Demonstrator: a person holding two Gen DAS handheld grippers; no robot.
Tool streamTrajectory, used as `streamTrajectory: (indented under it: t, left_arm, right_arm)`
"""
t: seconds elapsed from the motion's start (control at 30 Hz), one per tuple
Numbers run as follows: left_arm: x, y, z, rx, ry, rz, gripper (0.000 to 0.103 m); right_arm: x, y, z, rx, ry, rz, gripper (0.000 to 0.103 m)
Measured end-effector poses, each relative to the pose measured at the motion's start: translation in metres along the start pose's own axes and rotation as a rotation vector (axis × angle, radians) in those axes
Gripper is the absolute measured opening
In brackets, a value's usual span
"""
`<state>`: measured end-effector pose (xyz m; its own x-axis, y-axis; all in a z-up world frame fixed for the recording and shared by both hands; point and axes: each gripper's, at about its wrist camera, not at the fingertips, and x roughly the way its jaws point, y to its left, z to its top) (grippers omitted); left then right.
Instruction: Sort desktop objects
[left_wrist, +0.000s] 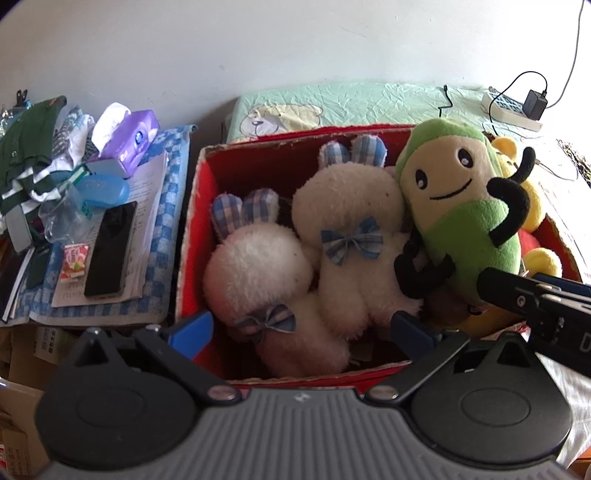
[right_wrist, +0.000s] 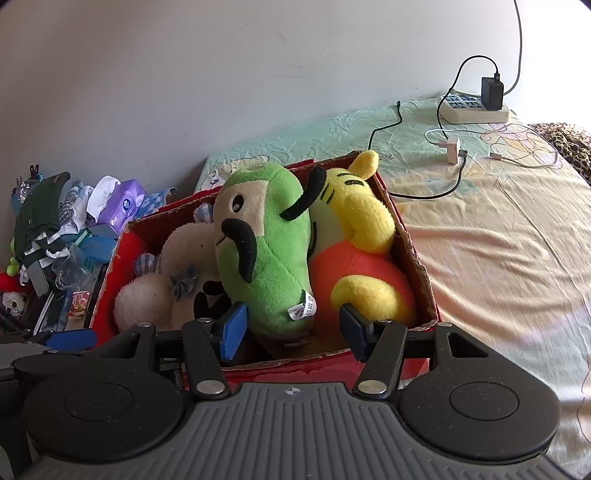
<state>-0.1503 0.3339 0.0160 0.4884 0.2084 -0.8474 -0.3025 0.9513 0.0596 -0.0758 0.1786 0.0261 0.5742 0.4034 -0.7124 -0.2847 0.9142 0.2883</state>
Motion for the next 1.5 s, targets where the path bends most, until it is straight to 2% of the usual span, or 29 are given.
streamTrajectory:
  t: [0.4,0.63,0.77,0.9,1.23,1.4,1.5]
  left_arm:
    - [0.009,0.002,-0.003,-0.020,0.017,-0.018,0.103]
    - [0.015,0.007,-0.003,-0.057,0.036,-0.041,0.103]
    - [0.015,0.007,-0.004,-0.050,0.030,-0.044,0.103]
    - [0.016,0.005,-0.004,-0.038,0.024,-0.038,0.103]
    - [0.010,0.001,-0.005,0.000,-0.013,-0.011,0.103]
    - [-0.007,-0.006,-0.004,0.018,-0.073,0.035,0.103]
    - [-0.015,-0.008,0.001,0.015,-0.107,0.067,0.102]
  right_arm:
    - [0.006,-0.003,-0.001,0.011,0.027,0.031,0.060]
    - [0.005,-0.004,-0.003,0.002,0.008,0.037,0.059]
    - [0.004,0.001,-0.008,-0.042,-0.013,0.017,0.059]
    - [0.004,0.000,-0.007,-0.031,-0.018,0.016,0.058]
    - [0.003,-0.001,-0.012,-0.018,-0.041,0.027,0.059]
    - [-0.005,0.000,-0.010,-0.020,-0.047,0.052,0.058]
    - [-0.015,0.002,-0.007,-0.024,-0.080,0.048,0.057]
